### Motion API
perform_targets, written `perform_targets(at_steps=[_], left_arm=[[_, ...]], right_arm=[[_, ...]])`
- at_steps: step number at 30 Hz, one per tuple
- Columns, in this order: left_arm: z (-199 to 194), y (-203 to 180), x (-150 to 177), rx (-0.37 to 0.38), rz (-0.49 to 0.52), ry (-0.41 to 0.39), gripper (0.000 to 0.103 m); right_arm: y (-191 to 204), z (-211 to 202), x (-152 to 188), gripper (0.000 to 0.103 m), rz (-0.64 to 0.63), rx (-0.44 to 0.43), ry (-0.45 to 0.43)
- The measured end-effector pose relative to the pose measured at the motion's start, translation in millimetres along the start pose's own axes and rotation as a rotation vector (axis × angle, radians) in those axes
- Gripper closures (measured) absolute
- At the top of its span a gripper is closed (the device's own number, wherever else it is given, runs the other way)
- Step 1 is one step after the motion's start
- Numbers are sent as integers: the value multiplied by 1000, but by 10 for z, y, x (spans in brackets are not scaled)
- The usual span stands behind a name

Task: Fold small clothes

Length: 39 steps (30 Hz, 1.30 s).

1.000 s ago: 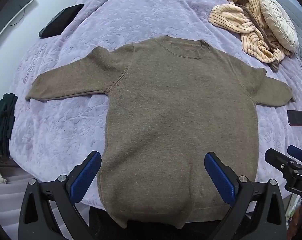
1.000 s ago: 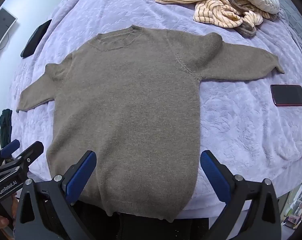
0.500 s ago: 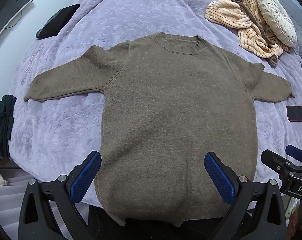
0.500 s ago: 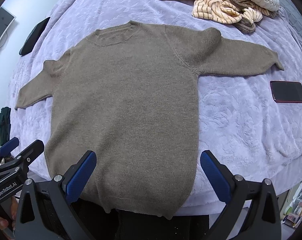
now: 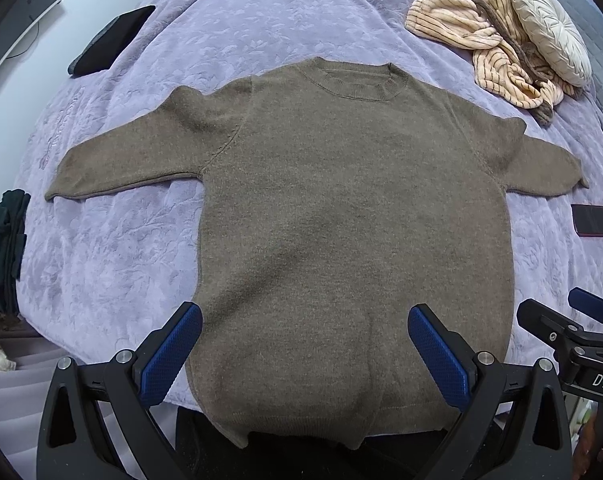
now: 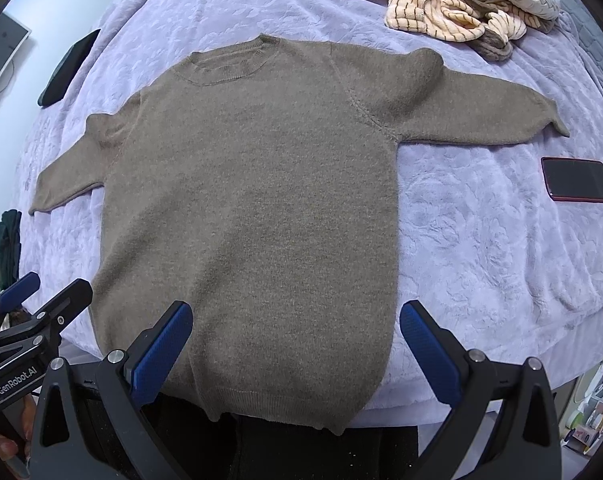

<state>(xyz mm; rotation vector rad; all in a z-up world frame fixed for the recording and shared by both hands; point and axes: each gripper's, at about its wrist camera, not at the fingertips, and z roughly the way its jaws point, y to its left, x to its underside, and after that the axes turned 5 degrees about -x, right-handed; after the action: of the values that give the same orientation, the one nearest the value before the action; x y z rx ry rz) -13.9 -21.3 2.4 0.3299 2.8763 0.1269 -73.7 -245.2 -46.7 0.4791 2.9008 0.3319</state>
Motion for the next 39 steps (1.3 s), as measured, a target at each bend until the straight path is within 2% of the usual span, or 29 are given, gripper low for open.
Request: perform_targets(at_steps=[39], left_arm=[[-22, 67, 28, -6, -26, 6, 0]], right_arm=[[7, 14, 21, 0, 1, -14, 11]])
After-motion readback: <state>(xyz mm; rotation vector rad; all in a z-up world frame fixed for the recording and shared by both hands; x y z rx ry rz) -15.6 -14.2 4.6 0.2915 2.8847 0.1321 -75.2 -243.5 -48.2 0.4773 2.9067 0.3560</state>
